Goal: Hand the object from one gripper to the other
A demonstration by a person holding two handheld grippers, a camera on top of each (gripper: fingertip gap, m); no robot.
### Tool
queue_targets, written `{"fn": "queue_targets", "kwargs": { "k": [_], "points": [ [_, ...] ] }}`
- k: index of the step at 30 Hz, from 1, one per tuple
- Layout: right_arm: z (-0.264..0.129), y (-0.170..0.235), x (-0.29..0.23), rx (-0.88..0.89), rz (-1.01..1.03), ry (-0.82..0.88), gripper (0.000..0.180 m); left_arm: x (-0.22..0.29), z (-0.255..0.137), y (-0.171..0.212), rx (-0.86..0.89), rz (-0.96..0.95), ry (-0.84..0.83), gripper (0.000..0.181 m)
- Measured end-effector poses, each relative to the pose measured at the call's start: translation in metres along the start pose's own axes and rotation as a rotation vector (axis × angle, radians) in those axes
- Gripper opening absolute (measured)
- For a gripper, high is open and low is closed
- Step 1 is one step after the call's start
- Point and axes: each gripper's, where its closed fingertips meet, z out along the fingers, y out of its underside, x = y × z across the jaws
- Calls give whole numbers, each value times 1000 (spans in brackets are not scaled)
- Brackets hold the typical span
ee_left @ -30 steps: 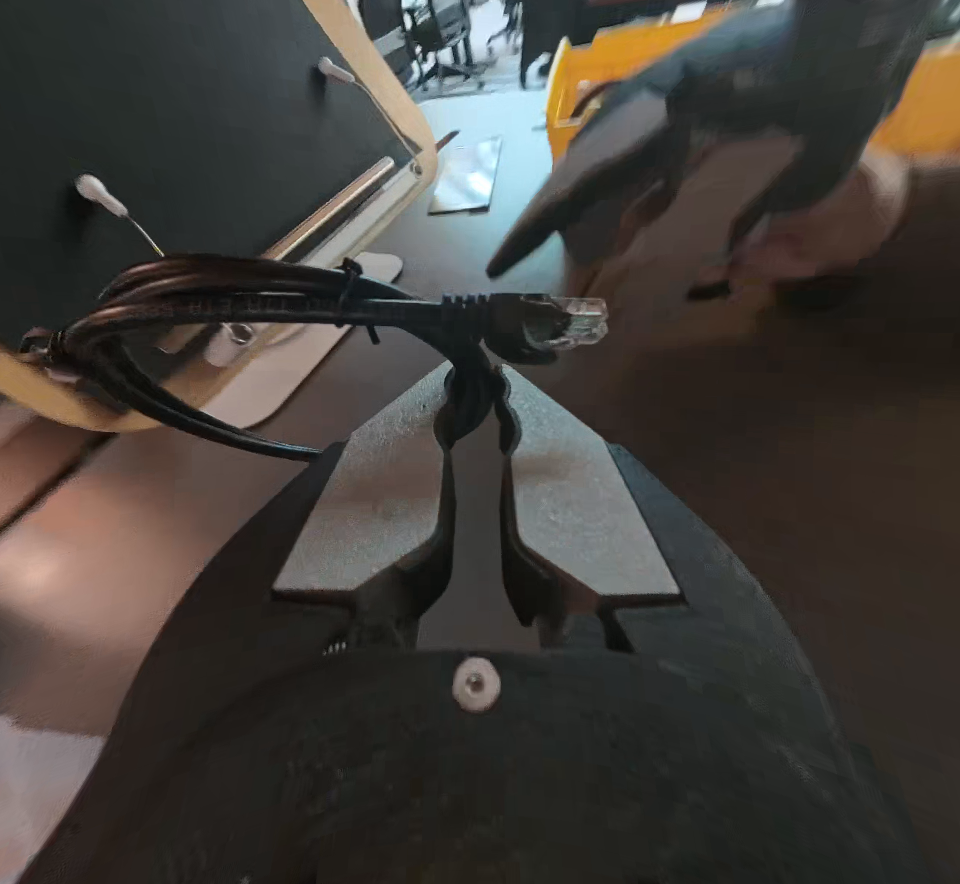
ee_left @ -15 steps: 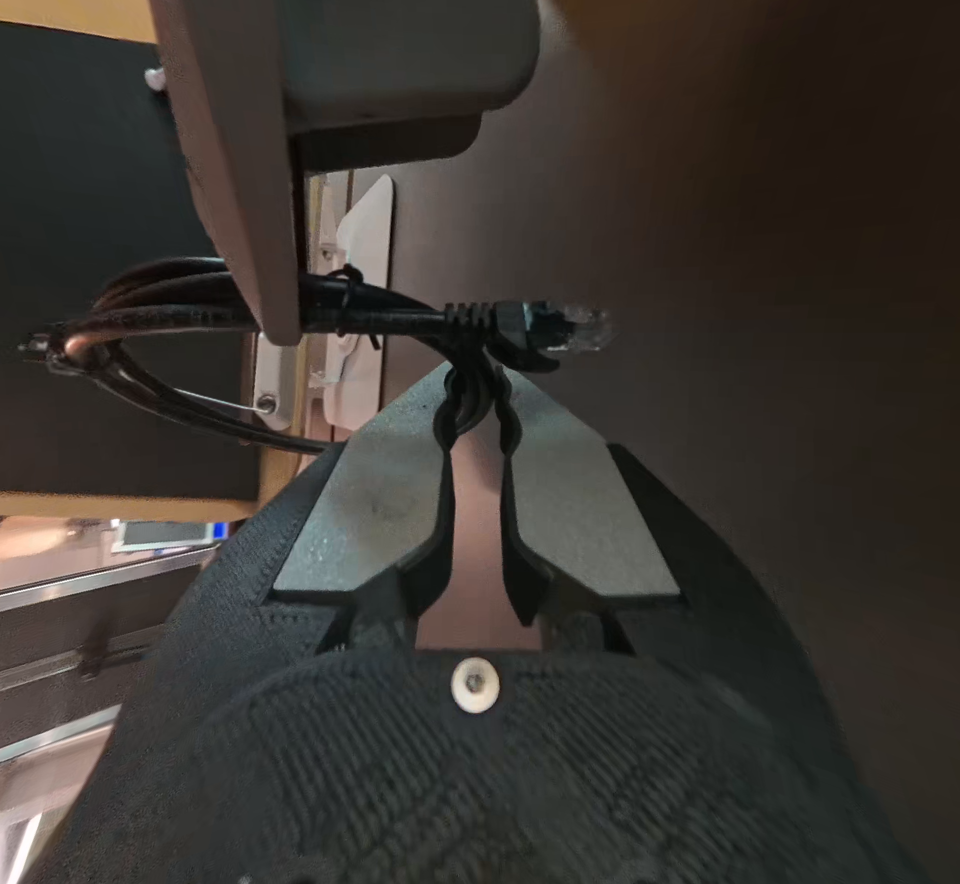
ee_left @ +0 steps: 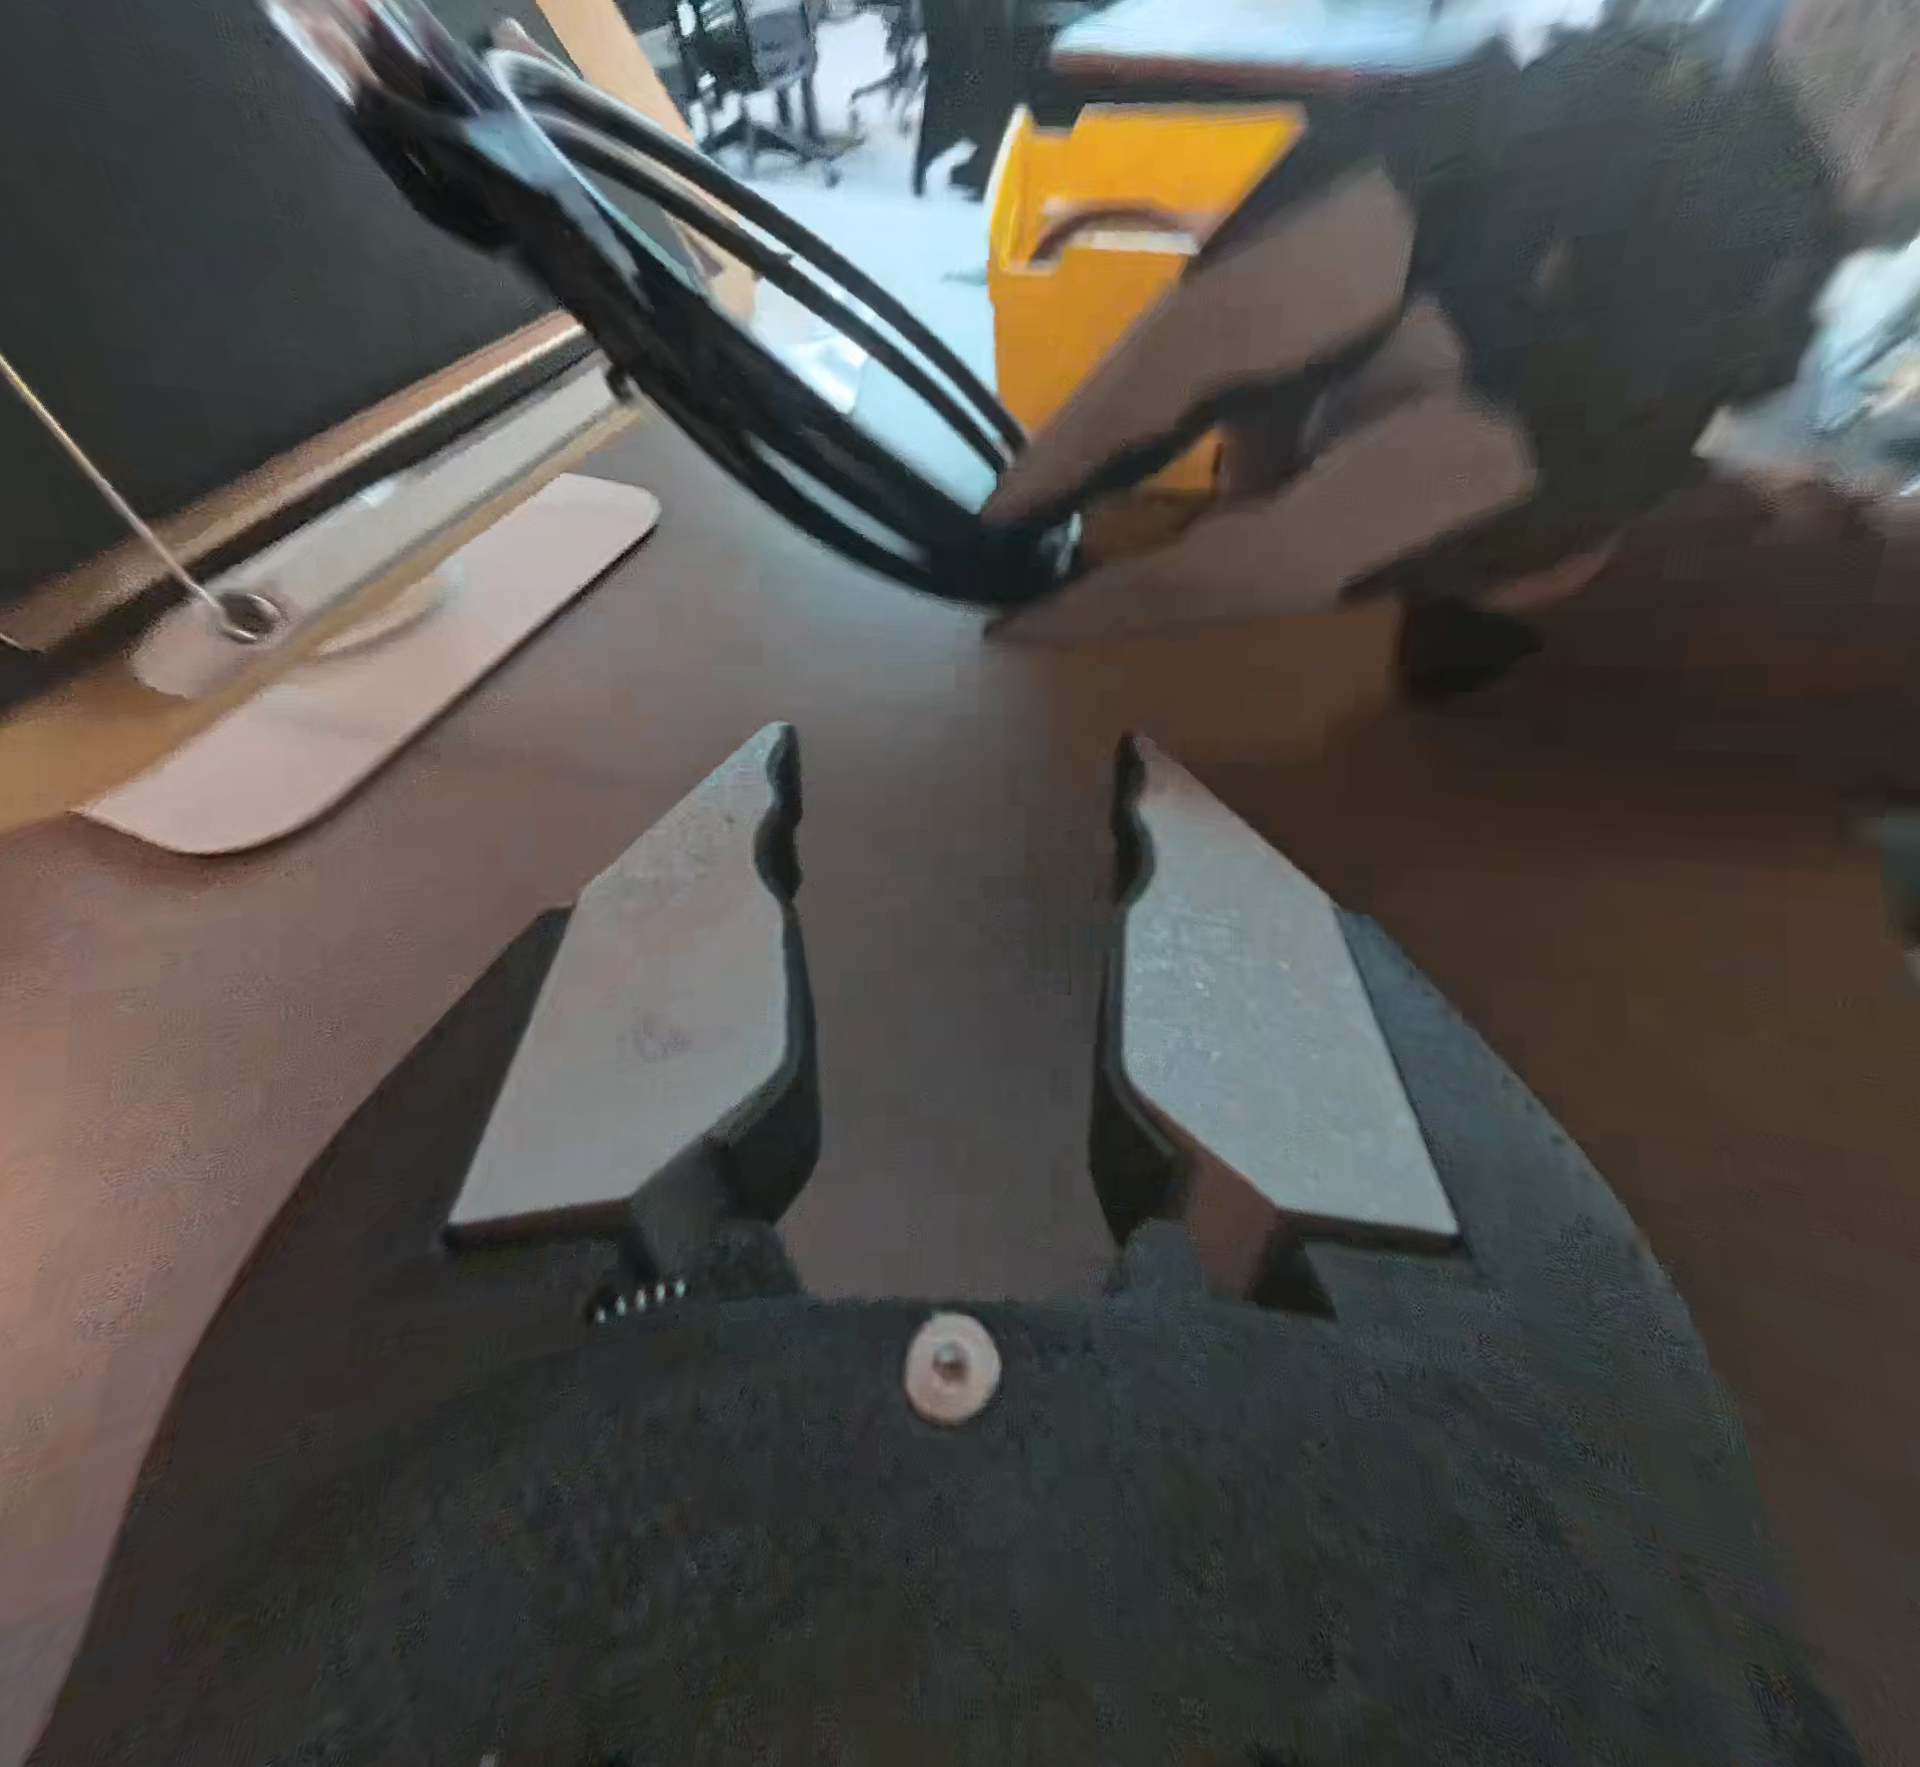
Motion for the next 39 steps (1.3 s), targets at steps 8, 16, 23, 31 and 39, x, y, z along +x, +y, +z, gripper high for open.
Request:
{"fn": "queue_targets", "kwargs": {
  "k": [8,16,23,31,39],
  "points": [
    [18,8,-25,-133,-379,63,8,-10,-10,-15,133,-358,129,51],
    [18,1,-44,-54,-126,-95,14,-27,-17,-9,86,-215,-3,15],
    [-29,-12,55,274,564,-8,42,-19,-29,-27,185,-175,53,14],
    [-38,-22,38,402,855,-374,18,12,-49,-59,372,-201,290,14],
    [-35,-13,51,331,722,-161,2,-31,-28,-21,176,-280,27,20]
  ]
}}
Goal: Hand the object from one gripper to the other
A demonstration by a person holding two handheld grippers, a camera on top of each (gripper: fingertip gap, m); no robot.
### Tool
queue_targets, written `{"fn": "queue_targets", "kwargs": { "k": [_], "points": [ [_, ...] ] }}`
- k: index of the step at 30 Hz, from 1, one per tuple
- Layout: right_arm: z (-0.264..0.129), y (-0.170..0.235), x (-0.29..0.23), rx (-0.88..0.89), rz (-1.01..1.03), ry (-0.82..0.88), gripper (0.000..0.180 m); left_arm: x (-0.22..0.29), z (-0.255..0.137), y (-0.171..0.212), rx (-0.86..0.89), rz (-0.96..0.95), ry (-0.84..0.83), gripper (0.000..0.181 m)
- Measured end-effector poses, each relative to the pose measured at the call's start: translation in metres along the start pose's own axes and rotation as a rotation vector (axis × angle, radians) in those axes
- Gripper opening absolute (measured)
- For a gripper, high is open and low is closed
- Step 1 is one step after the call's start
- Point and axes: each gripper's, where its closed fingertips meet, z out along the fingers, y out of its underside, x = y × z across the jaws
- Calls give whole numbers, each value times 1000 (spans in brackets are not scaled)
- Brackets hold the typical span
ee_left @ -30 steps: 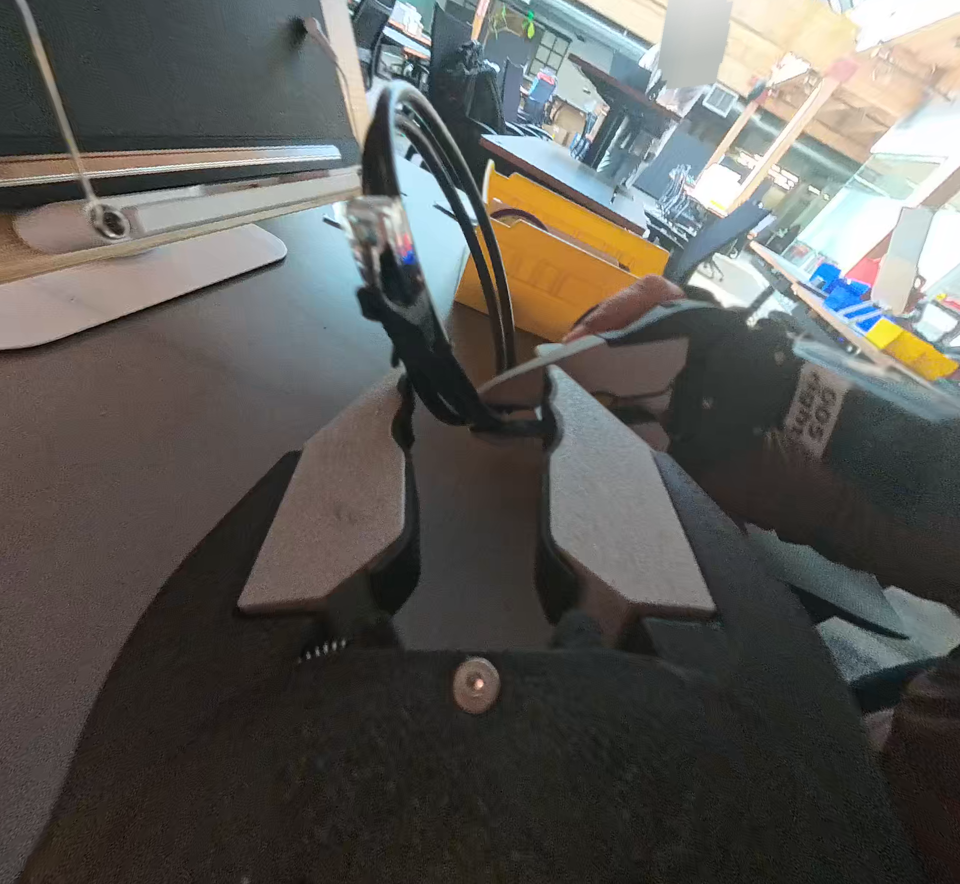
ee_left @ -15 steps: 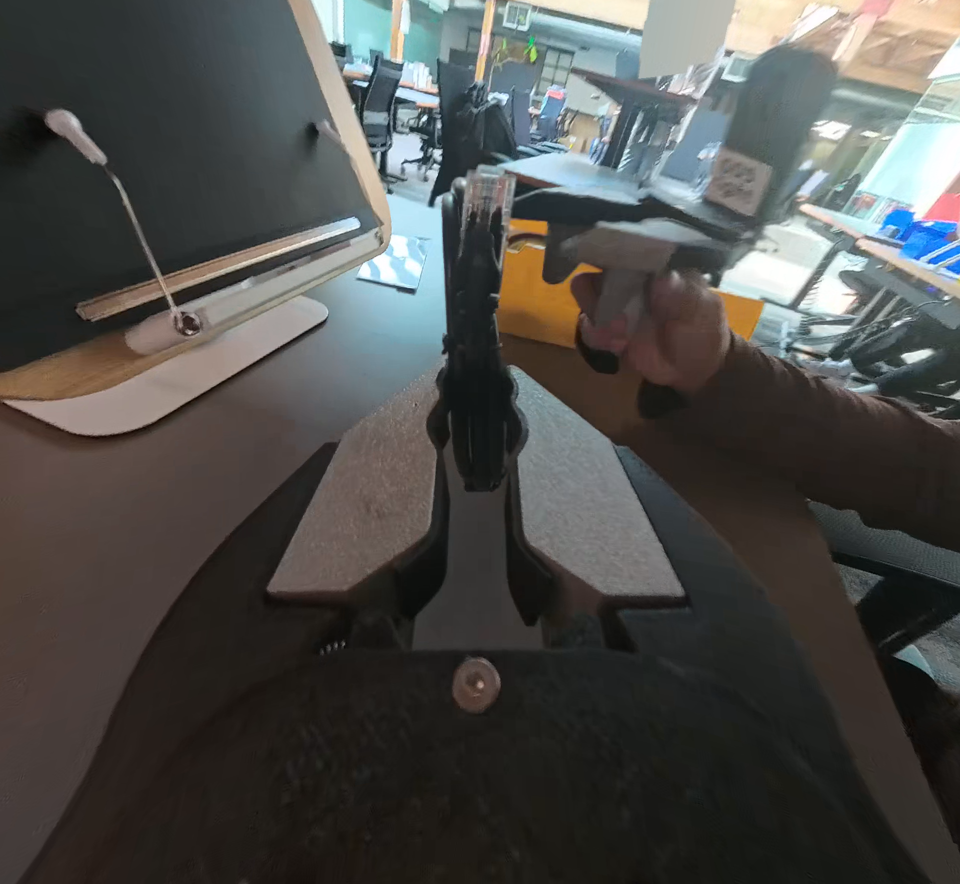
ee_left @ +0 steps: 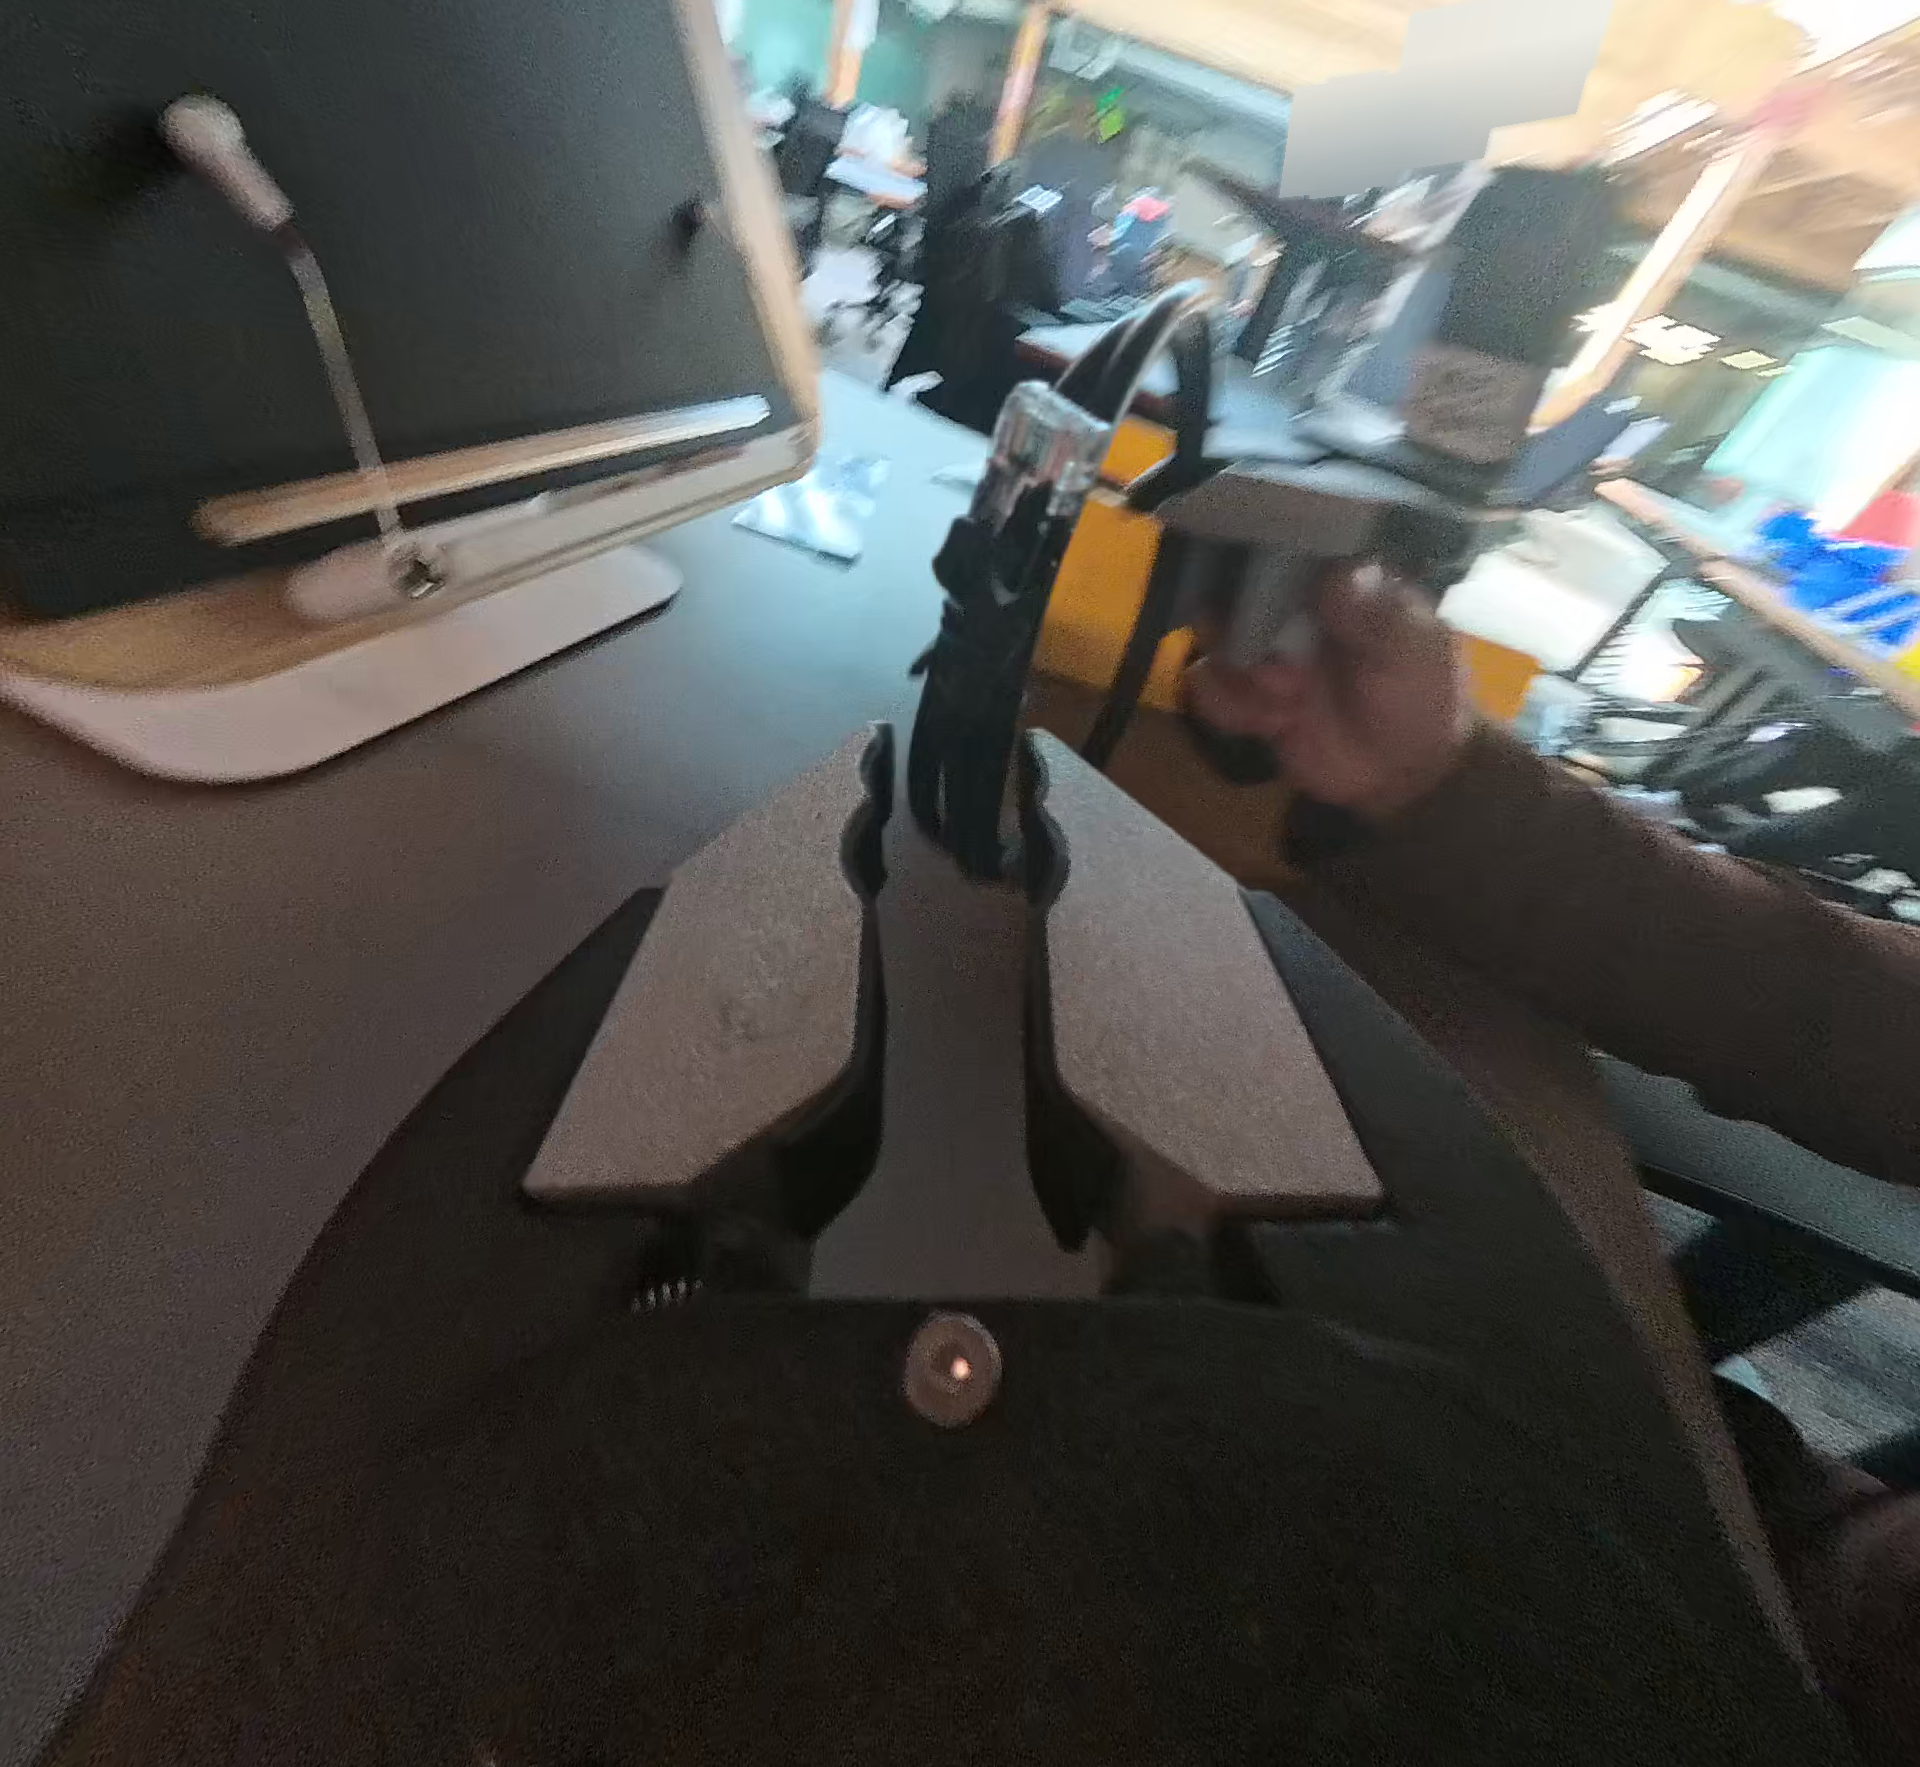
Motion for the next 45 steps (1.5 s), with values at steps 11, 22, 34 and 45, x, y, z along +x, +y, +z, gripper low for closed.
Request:
{"fn": "queue_targets", "kwargs": {
  "k": [11,22,34,45],
  "points": [
    [8,2,-13,-141,-860,400,2,30,0,-14,86,-188,220,41],
    [26,1,-76,-84,-1410,443,2,45,-5,-27,134,-480,428,69],
    [11,14,-48,-113,-593,48,19,45,-4,3,-96,24,230,1],
    [-11,-10,-28,73,-35,-144,41,136,-35,-5,-12,136,734,2]
  ]
}}
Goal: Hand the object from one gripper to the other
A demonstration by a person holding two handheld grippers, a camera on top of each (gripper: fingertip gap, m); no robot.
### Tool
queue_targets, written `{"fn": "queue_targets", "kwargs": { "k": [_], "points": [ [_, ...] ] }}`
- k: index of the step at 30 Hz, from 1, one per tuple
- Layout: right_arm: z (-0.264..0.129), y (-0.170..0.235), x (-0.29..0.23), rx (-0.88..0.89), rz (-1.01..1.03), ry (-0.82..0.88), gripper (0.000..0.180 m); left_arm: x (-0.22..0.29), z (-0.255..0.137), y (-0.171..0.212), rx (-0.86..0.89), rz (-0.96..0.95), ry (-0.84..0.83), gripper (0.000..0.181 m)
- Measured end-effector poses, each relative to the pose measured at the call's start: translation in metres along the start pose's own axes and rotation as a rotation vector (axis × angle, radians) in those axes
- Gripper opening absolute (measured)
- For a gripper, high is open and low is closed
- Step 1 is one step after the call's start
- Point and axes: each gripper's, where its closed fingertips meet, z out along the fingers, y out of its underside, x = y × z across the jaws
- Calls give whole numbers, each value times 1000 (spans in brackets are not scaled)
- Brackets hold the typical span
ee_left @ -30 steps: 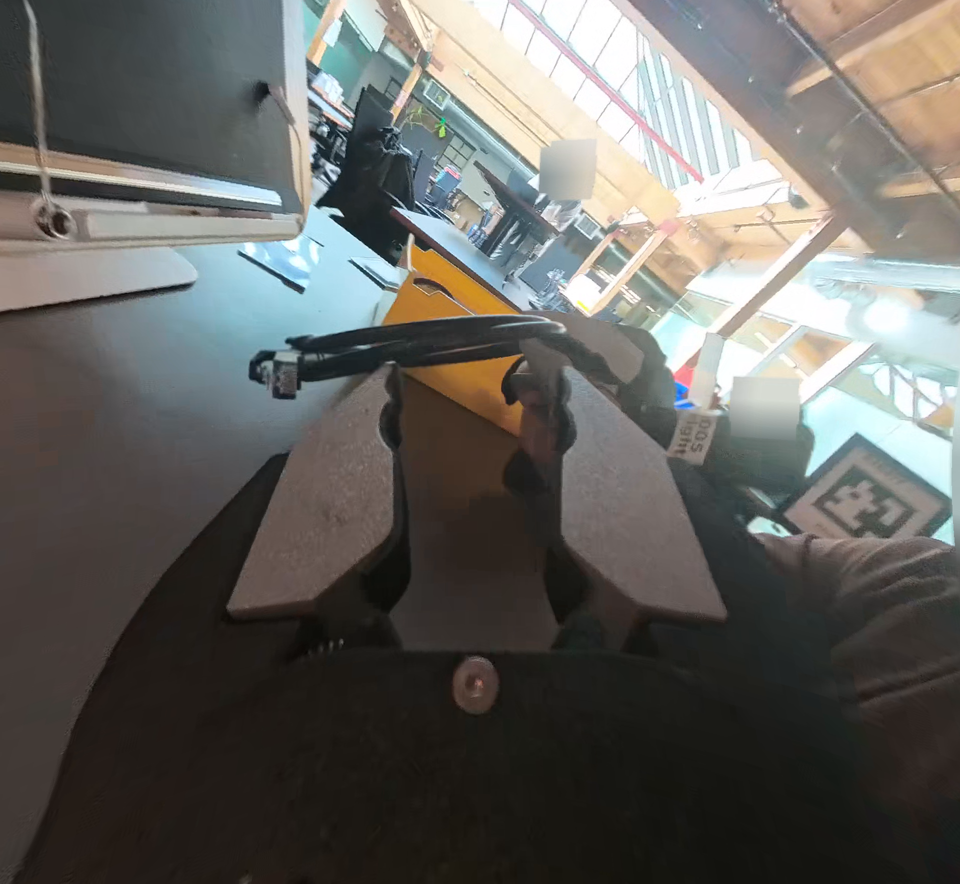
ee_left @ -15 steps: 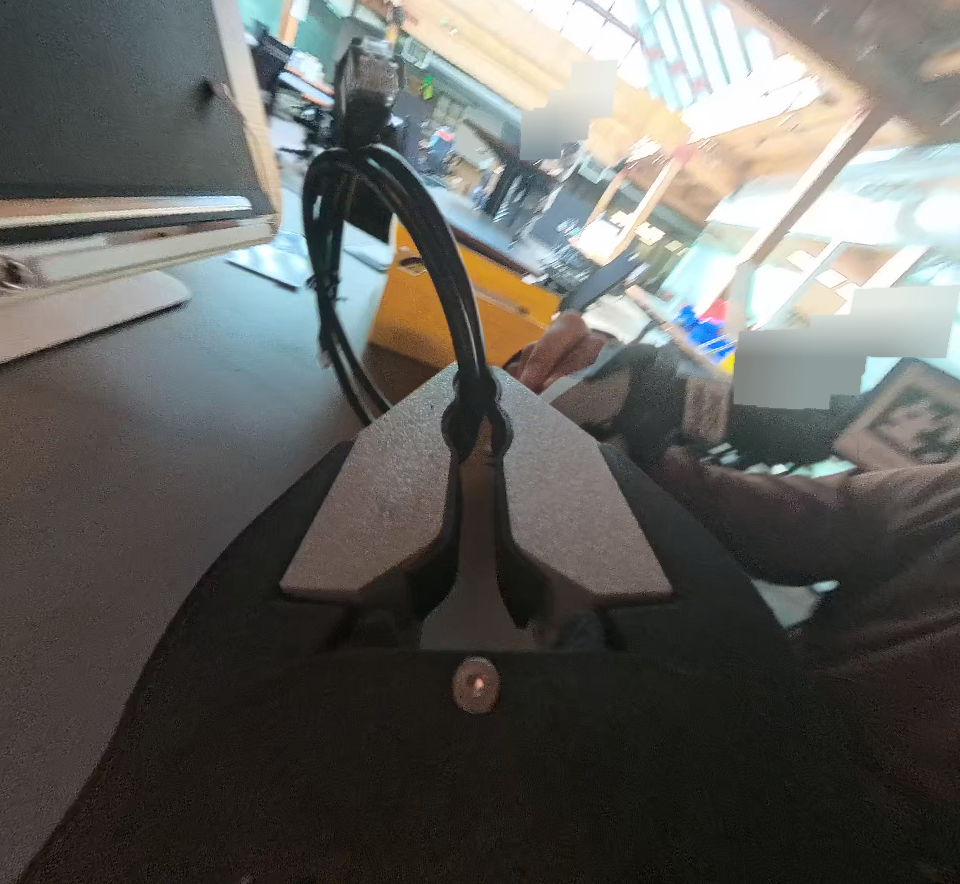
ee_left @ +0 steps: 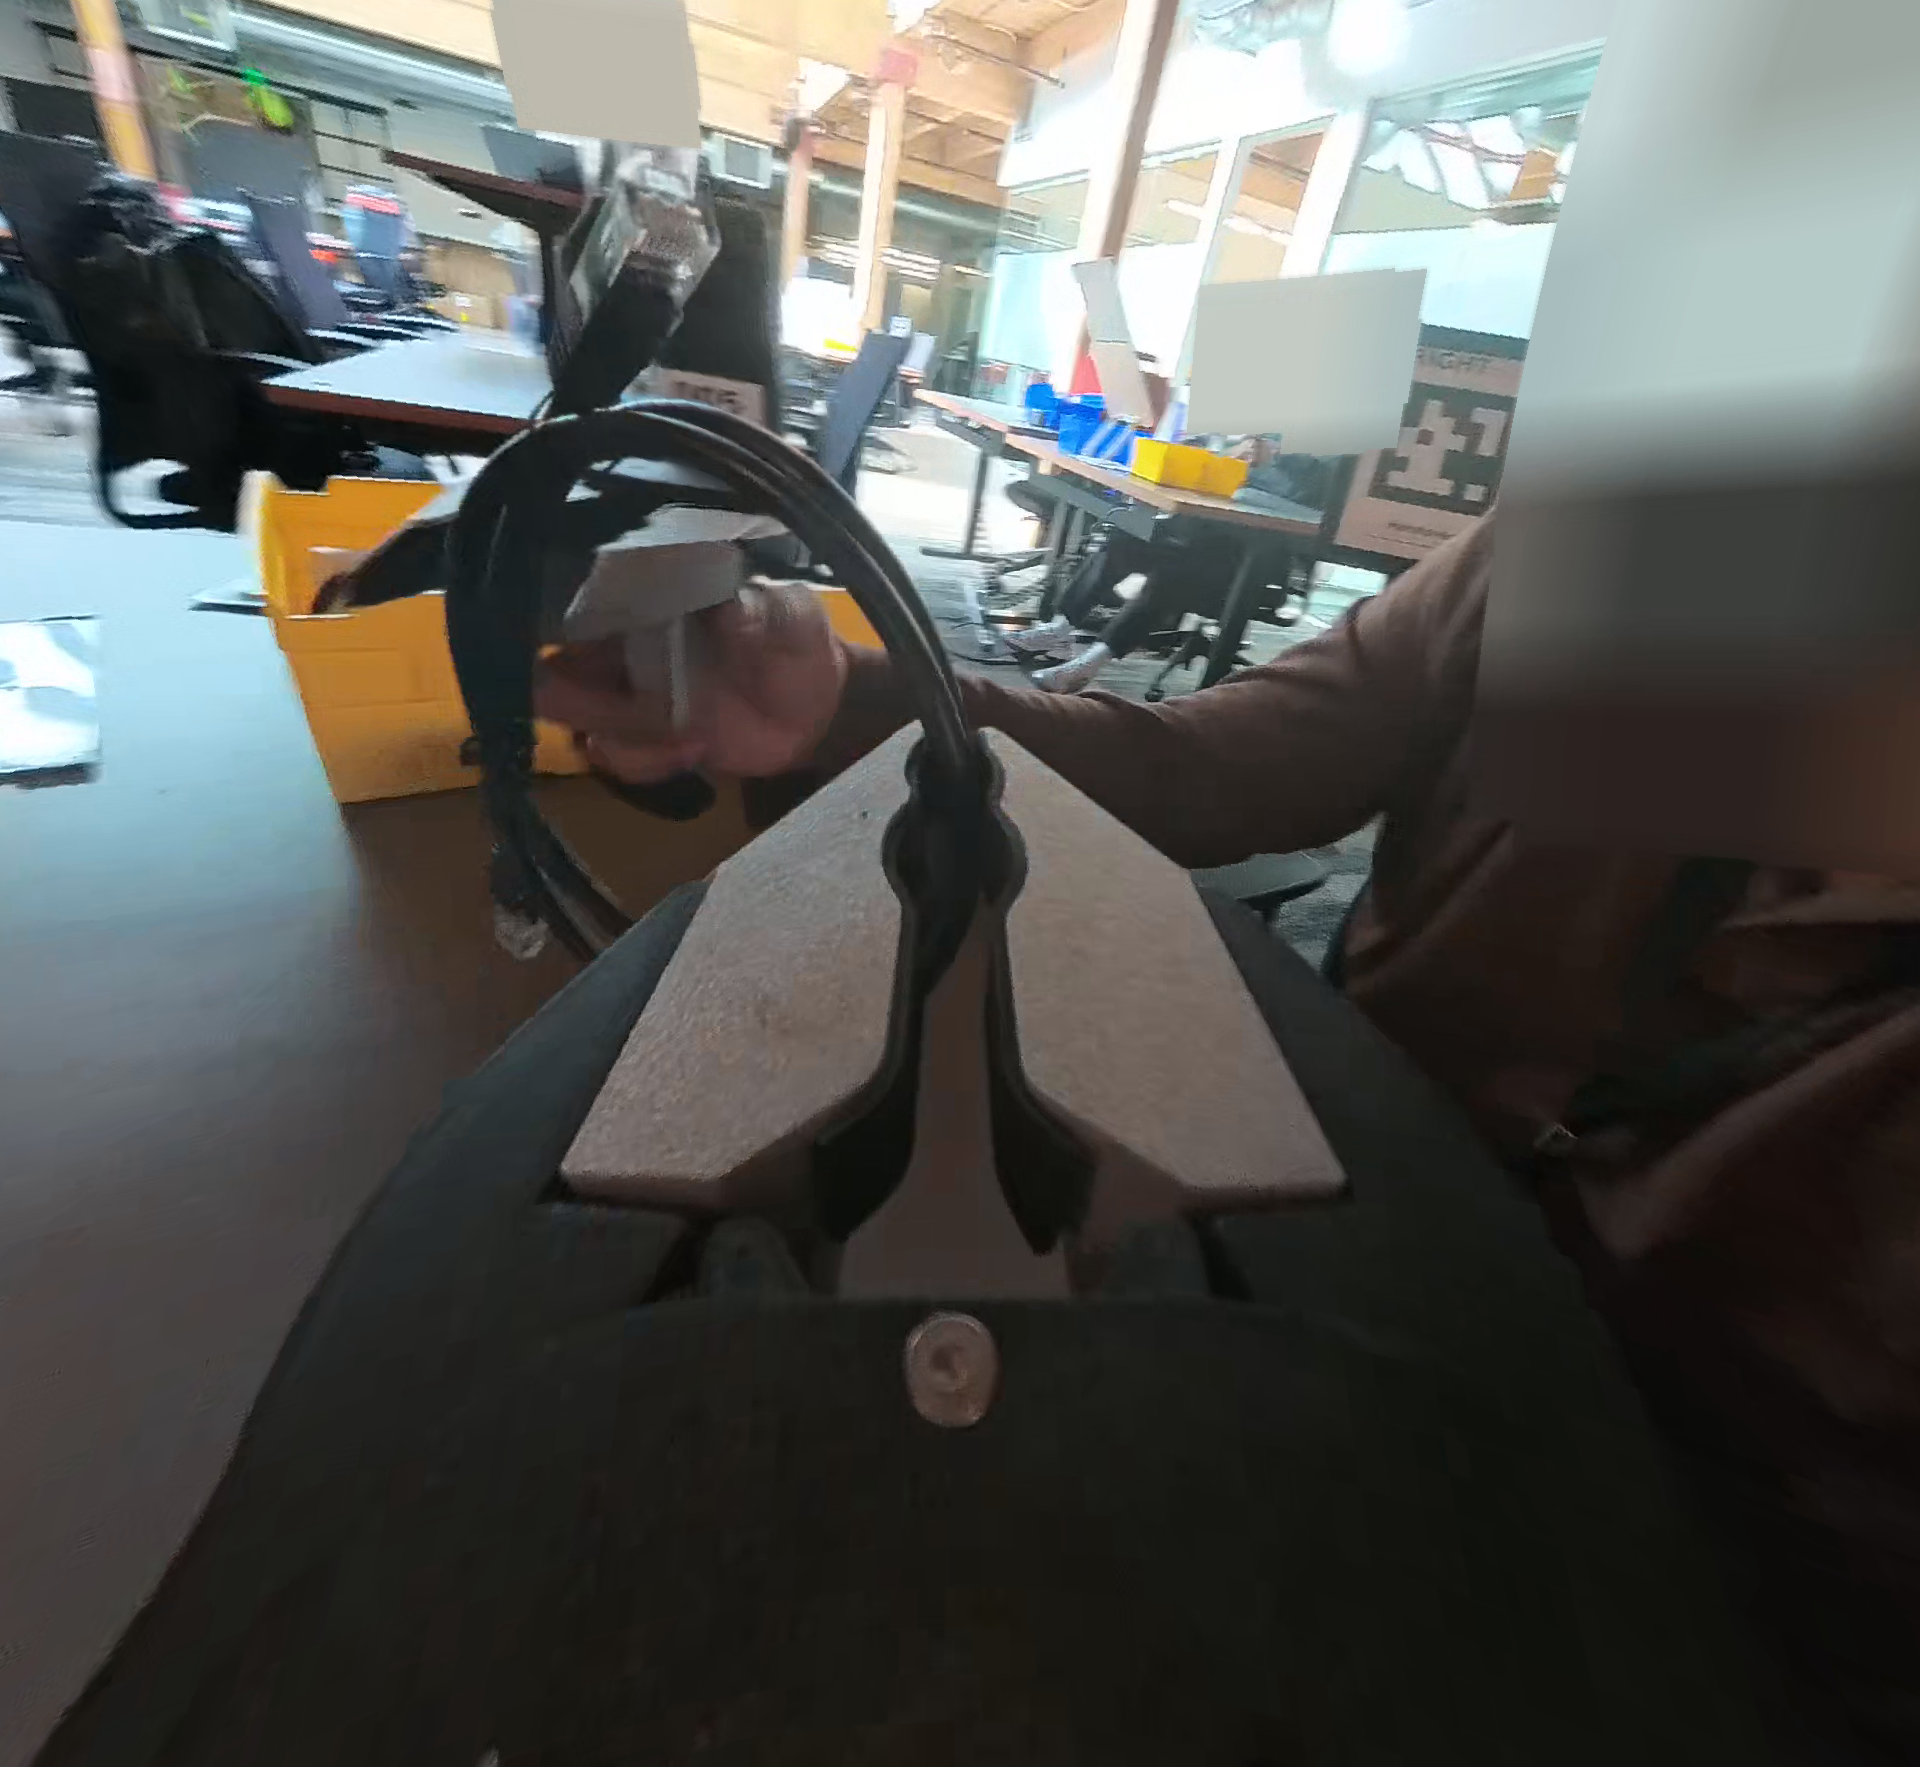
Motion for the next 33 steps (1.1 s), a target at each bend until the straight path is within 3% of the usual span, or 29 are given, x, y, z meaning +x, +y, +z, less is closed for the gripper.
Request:
{"fn": "queue_targets", "kwargs": {
  "k": [2,4,7,9,11,13,16,19,23,33],
  "points": [
    [4,4,-9,-10,40,-69,41,11,2,2,-2,-6,75,2],
    [6,7,-26,-20,62,-179,18,13,4,5,-13,-9,95,2],
    [9,11,-34,-46,75,-231,17,25,5,7,-16,-26,181,2],
    [9,13,-22,-80,-3,-154,12,13,5,5,-5,-27,104,3],
    [2,3,0,-36,-72,1,8,-20,-3,-2,31,-48,-99,8],
    [-7,-2,26,-49,-188,206,6,-61,-22,-5,62,-83,-351,26],
    [-18,-3,49,-115,-395,457,5,-96,-50,3,43,-122,-600,23],
    [-11,8,49,-211,-508,509,3,-105,-55,11,-39,-55,-709,26],
    [-4,24,54,-317,-575,556,3,-104,-45,19,-117,-17,-727,30],
    [-15,20,68,-332,-559,638,2,-90,-37,14,-81,-60,-606,44]
  ]
}}
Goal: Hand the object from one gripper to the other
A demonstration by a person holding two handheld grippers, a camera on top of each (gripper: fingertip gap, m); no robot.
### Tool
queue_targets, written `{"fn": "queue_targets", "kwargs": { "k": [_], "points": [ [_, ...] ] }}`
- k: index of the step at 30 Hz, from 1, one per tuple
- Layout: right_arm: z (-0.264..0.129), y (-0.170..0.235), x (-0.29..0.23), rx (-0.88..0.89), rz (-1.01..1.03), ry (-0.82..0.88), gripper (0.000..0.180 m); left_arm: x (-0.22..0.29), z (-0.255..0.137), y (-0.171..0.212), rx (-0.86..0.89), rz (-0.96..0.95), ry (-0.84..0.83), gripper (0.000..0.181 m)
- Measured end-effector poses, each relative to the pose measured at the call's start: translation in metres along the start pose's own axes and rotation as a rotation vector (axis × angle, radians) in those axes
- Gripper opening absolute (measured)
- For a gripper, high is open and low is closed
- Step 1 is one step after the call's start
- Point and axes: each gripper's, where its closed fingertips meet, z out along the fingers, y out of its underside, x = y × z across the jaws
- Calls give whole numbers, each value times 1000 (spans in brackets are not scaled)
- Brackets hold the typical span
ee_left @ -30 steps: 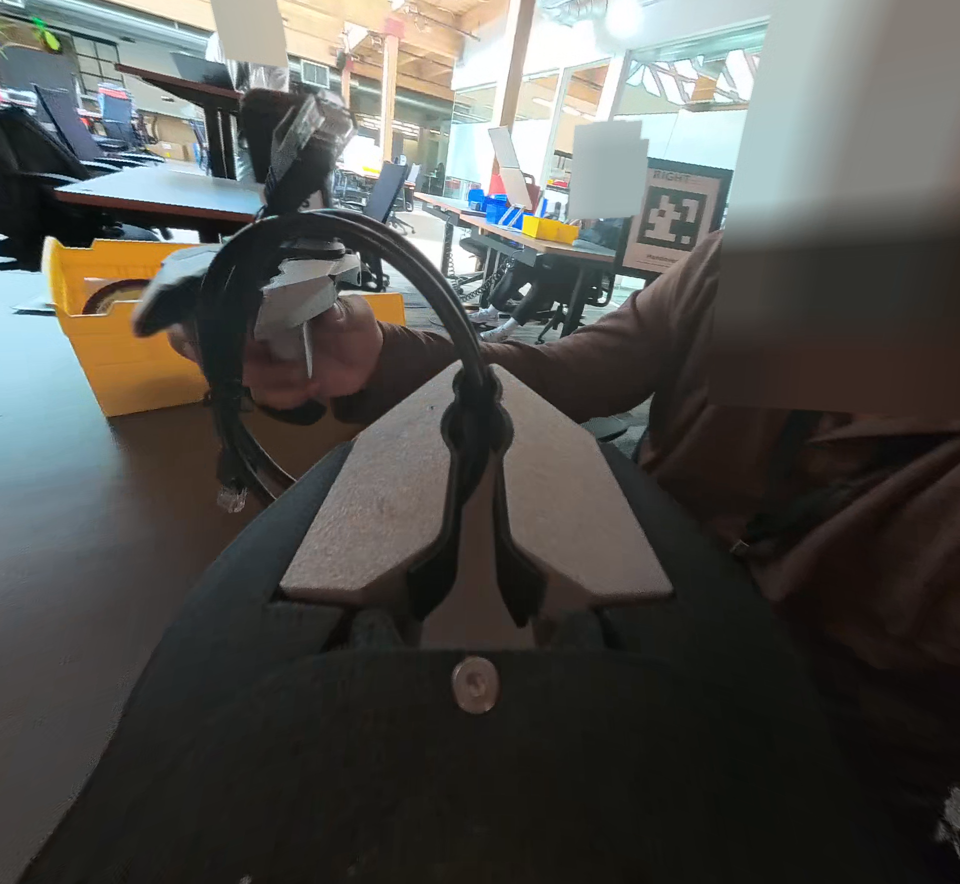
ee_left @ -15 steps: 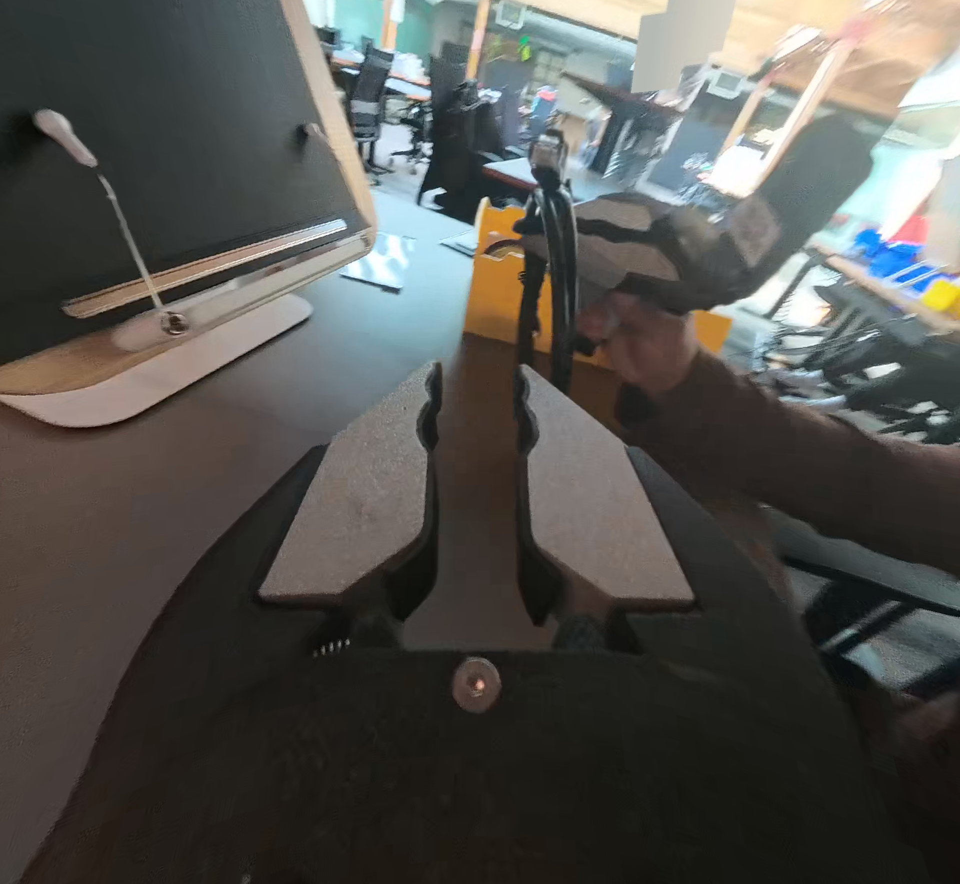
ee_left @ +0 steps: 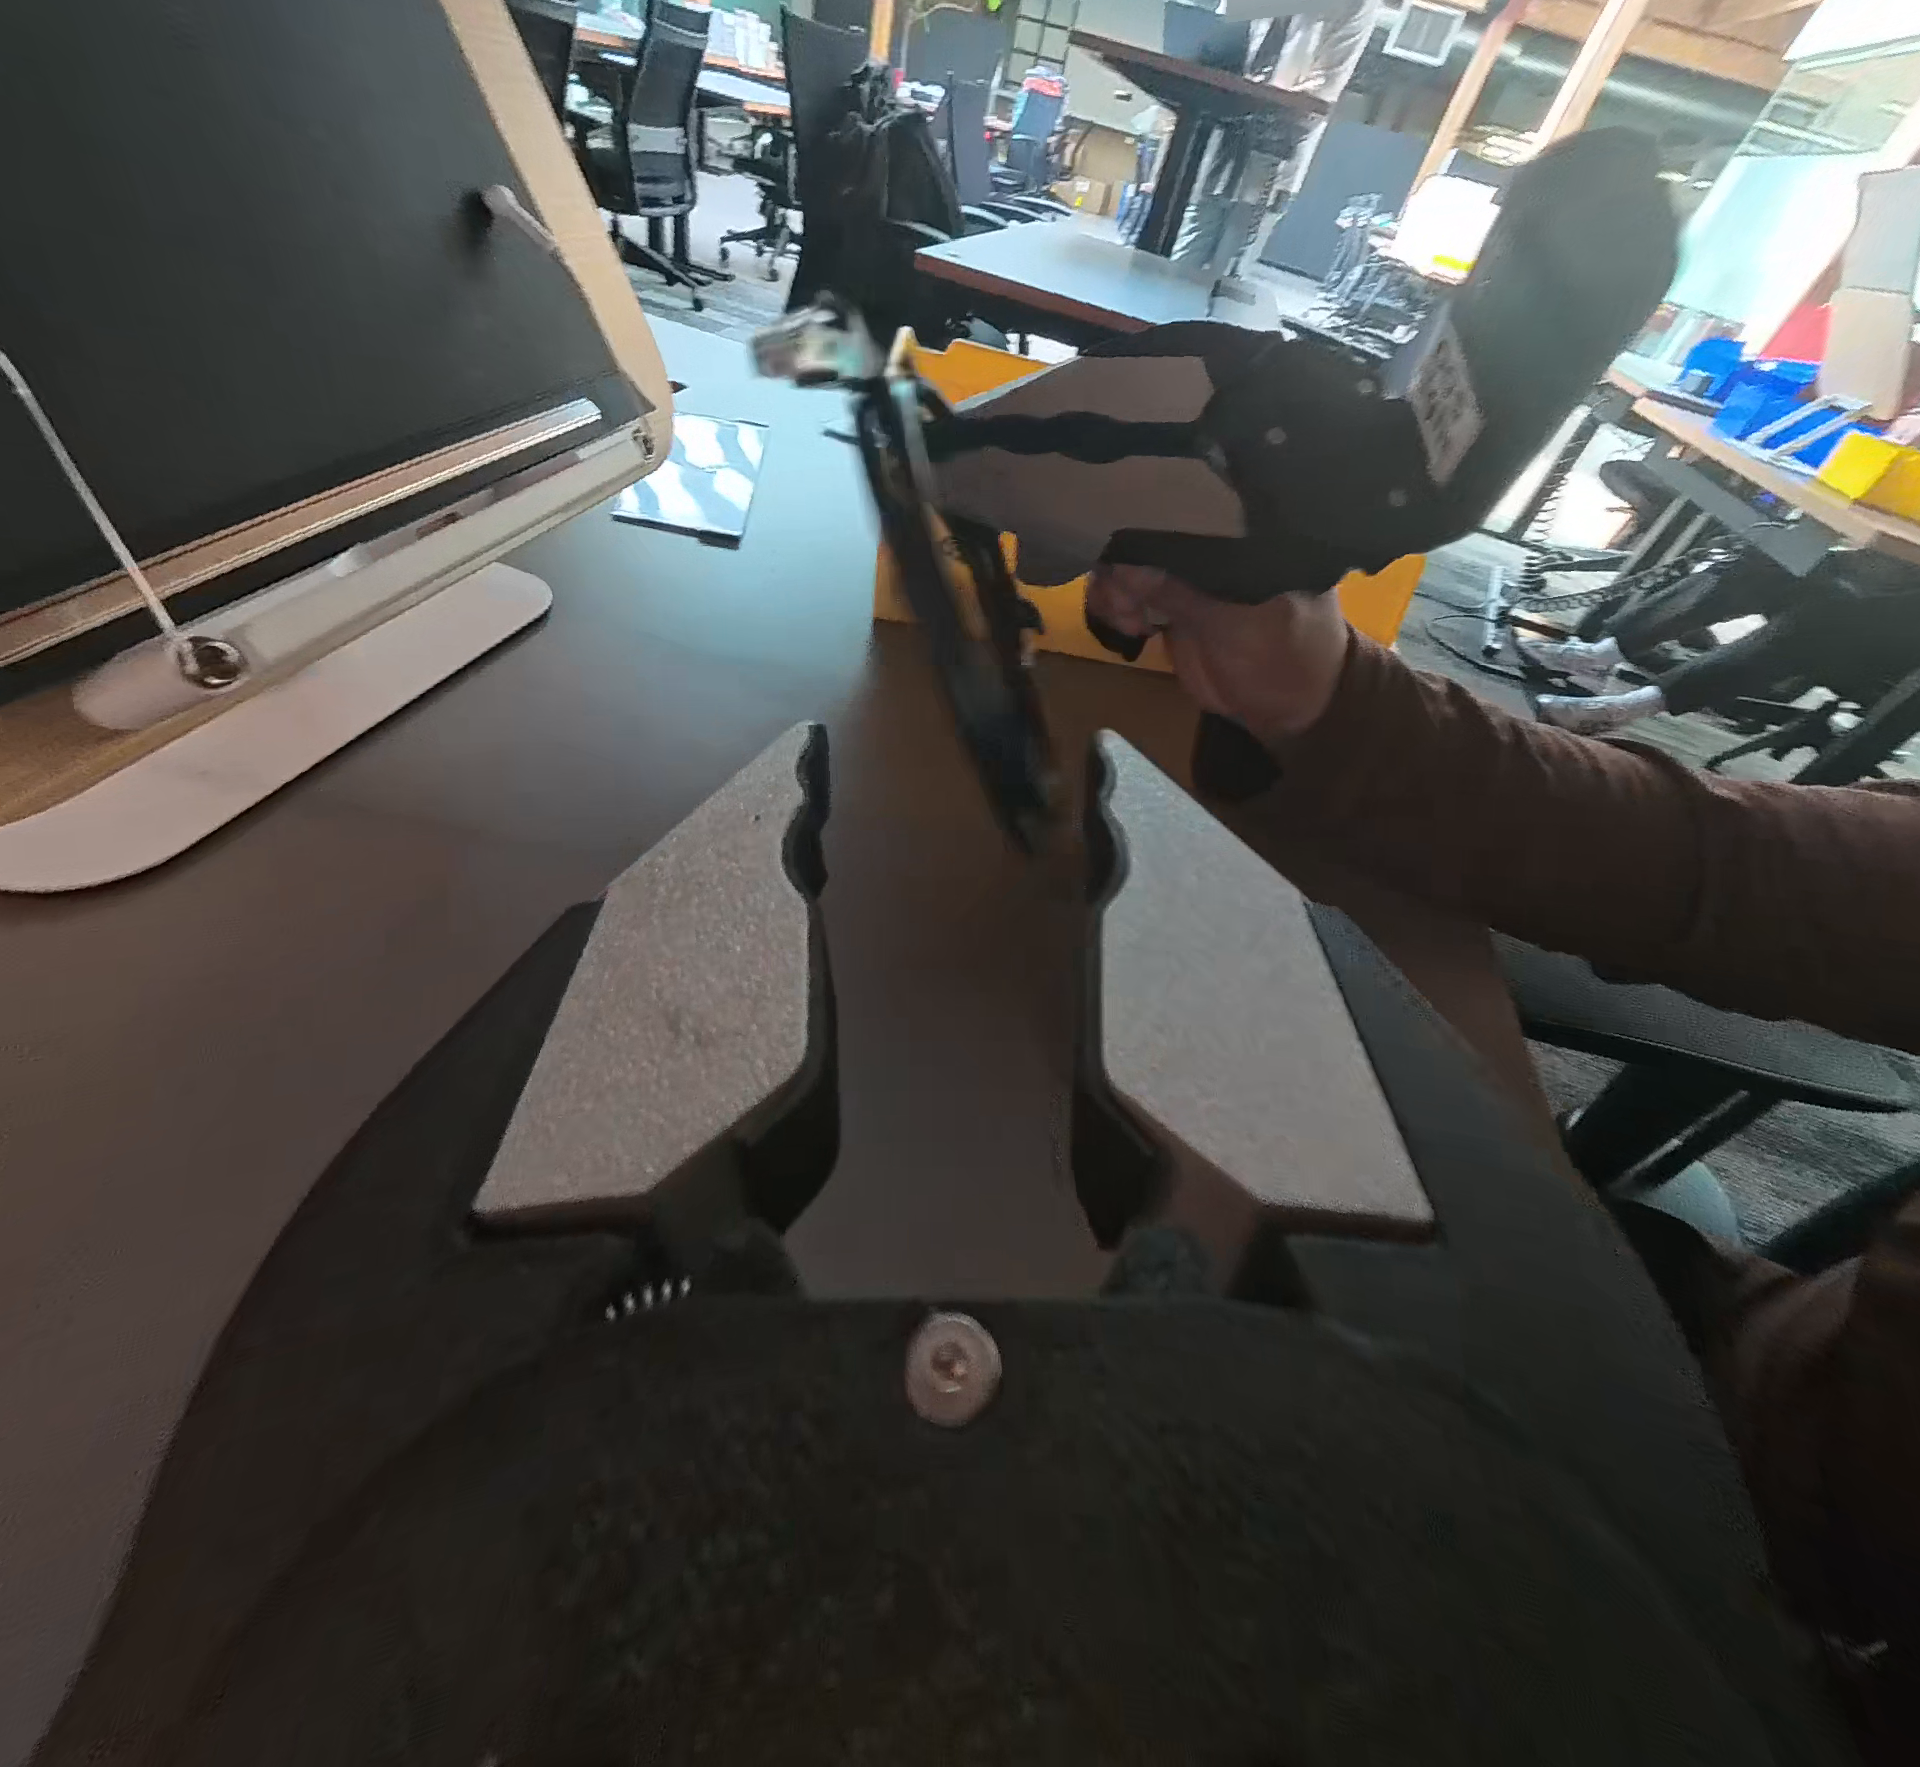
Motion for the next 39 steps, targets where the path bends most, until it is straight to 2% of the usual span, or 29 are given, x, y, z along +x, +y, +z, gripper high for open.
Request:
{"fn": "queue_targets", "kwargs": {
  "k": [2,6,9,11,13,14,19,23,27,30,34,39],
  "points": [
    [2,6,3,-33,-34,28,2,5,-1,-1,-1,-8,30,44],
    [0,-5,-9,19,-30,-23,2,-5,1,1,-10,14,-48,53],
    [-1,-14,-21,42,-74,-34,2,-8,6,5,-24,37,-82,52],
    [-1,-20,-35,61,-95,-76,2,-8,10,8,-32,69,-98,39],
    [-3,-28,-45,104,-97,-105,3,-7,11,13,-70,148,-126,4],
    [-5,-31,-45,135,-70,-124,4,-11,10,13,-85,207,-166,2],
    [-6,-26,-40,152,355,-380,24,-11,10,6,-95,455,-294,1],
    [-3,-13,-35,106,784,-584,40,-22,8,5,-151,669,-458,1],
    [-11,-16,-36,106,1146,-845,41,-32,6,10,-255,927,-615,1],
    [-8,-10,-40,69,1259,-891,46,-30,6,7,-283,1080,-679,1],
    [-3,-5,-50,19,1292,-899,54,-25,8,9,-308,1193,-677,1],
    [1,3,-62,-54,1341,-916,57,-17,17,14,-379,1450,-701,1]
  ]
}}
